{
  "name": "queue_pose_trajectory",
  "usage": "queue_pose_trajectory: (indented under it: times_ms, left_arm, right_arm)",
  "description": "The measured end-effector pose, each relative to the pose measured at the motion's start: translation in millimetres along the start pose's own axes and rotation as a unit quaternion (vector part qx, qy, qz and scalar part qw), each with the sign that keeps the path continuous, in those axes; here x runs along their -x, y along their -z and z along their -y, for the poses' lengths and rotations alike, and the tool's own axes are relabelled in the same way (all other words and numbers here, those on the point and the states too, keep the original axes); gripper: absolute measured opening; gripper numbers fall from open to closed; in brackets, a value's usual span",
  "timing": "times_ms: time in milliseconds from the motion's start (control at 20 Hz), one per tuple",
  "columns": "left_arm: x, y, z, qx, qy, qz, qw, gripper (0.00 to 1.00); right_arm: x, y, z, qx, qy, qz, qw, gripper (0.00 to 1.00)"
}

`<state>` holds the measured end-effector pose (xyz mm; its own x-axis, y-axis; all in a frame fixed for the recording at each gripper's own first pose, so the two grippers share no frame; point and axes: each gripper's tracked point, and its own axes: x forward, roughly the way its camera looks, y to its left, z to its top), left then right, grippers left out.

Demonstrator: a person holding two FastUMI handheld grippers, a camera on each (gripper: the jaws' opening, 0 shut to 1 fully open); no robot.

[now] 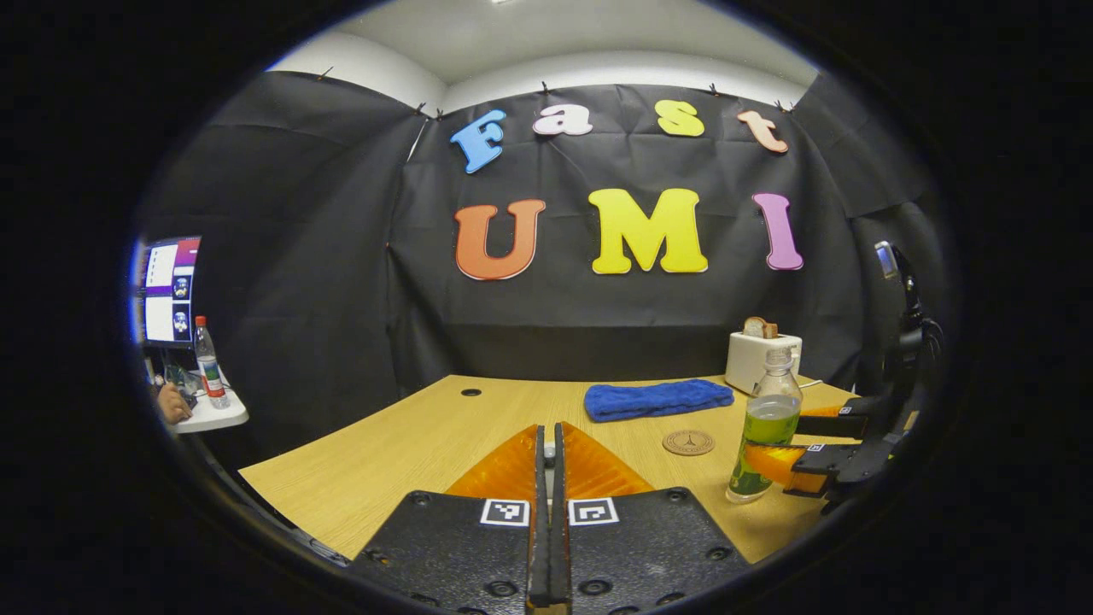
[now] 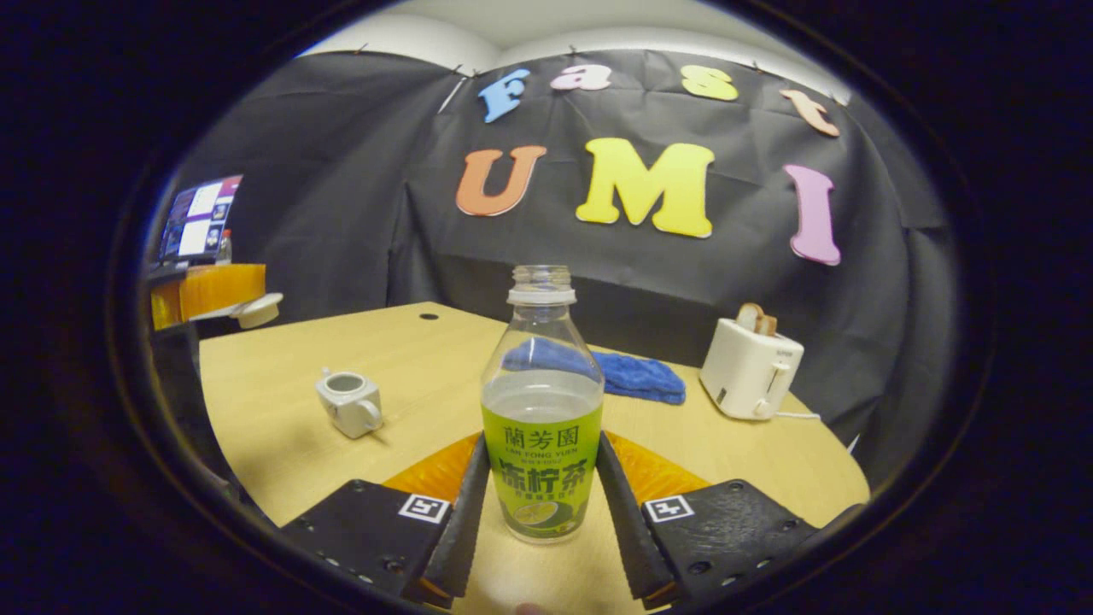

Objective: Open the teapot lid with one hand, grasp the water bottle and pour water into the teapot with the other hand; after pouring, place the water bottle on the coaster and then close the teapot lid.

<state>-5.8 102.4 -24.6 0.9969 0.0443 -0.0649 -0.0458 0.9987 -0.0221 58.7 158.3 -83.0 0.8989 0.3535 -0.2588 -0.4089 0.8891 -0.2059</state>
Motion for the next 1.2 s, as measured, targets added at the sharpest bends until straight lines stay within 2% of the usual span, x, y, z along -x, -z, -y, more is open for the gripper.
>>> queue_pose_trajectory:
  times_ms: [200,450,700,800,1050,1200]
  left_arm:
    - [2.0,6.0,-4.1,-0.001,0.006,-0.004,1.0,0.02]
    - [0.5,7.5,-11.7,0.004,0.008,0.0,1.0,0.02]
    - [-1.0,12.3,-10.2,-0.008,0.032,0.005,0.999,0.03]
    - [-3.4,17.2,-15.0,-0.005,0.031,-0.001,1.0,0.03]
    - [-3.1,17.6,-38.7,0.002,0.01,0.002,1.0,0.03]
    - [-2.0,17.9,-49.5,0.004,0.0,0.004,1.0,0.02]
  right_arm:
    - [-20.2,-16.1,-1.8,0.116,-0.002,-0.015,0.993,0.67]
    - [-47.8,-25.5,-10.5,0.246,0.001,-0.04,0.968,0.68]
    - [-56.5,-30.8,-31.9,0.363,0.001,-0.036,0.931,0.69]
    - [-62.5,-24.8,-42.1,0.392,-0.002,-0.034,0.919,0.69]
    - [-72.0,-27.3,-53.7,0.486,0.008,-0.016,0.874,0.7]
    - [-75.2,-26.8,-59.8,0.521,0.009,-0.013,0.854,0.68]
